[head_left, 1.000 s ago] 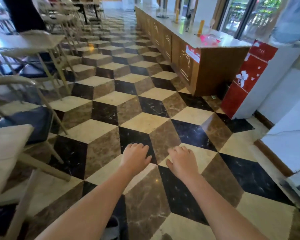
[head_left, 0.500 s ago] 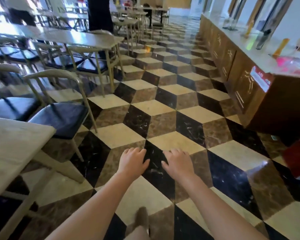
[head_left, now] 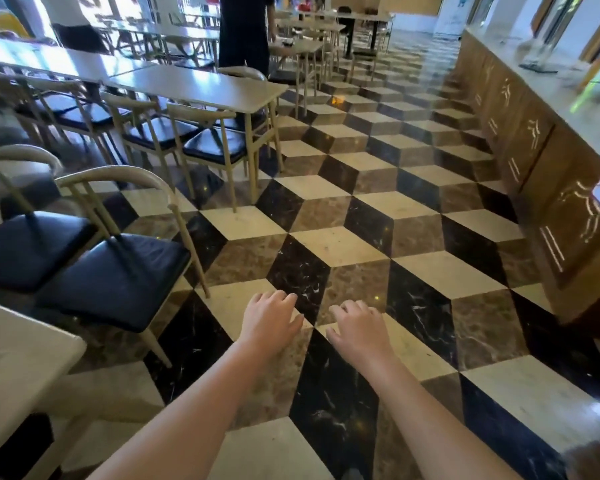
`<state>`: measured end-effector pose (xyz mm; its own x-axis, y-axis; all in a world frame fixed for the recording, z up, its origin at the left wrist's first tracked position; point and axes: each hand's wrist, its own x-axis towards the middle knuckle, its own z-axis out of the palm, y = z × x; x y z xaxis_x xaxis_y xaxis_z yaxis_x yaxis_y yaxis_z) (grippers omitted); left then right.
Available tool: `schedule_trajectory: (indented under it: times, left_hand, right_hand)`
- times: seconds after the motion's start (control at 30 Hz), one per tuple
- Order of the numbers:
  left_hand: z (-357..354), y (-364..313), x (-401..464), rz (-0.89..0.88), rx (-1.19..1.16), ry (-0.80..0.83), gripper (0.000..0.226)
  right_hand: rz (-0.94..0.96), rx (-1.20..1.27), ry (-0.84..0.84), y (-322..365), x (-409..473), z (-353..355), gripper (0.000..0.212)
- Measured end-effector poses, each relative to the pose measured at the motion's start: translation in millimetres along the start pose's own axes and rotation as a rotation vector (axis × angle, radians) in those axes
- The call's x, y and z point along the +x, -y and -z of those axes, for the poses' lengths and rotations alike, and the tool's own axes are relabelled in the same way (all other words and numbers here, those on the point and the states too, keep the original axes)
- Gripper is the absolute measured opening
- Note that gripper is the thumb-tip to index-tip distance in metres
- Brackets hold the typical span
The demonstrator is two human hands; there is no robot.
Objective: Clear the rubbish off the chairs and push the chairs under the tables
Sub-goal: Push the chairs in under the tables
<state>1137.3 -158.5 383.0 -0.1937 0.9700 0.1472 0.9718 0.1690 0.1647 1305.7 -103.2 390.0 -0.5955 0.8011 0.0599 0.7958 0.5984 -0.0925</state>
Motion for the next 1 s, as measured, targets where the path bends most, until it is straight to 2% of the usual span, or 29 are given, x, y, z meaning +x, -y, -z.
schedule_trajectory:
  times: [0.3,0.53,0.73,1.0]
  left_hand:
    - [-20.6,39.7,172.2,0.167,0.034,-0.091,0.031]
    - [-20.6,70.8,285.3,0.361,0.026,-0.098,0.036]
    - [-35.1,123.1,355.4,0.501,0.014,-0.067,0.034]
    - [-34.6,232.3,478.0,0.575,0.021,-0.078,0.038]
  right_hand:
    - [0.179,0.039,-0.061,-50.2,205.6,-13.8,0.037]
    - [0.372,0.043,-0.014,-64.7,365.7,-6.7,0.034]
    - [0.524,0.070,0.051,-47.8,468.3,-24.1,0.033]
    - [0.623,0.038,0.066,-6.3,648.2,-28.6,0.031]
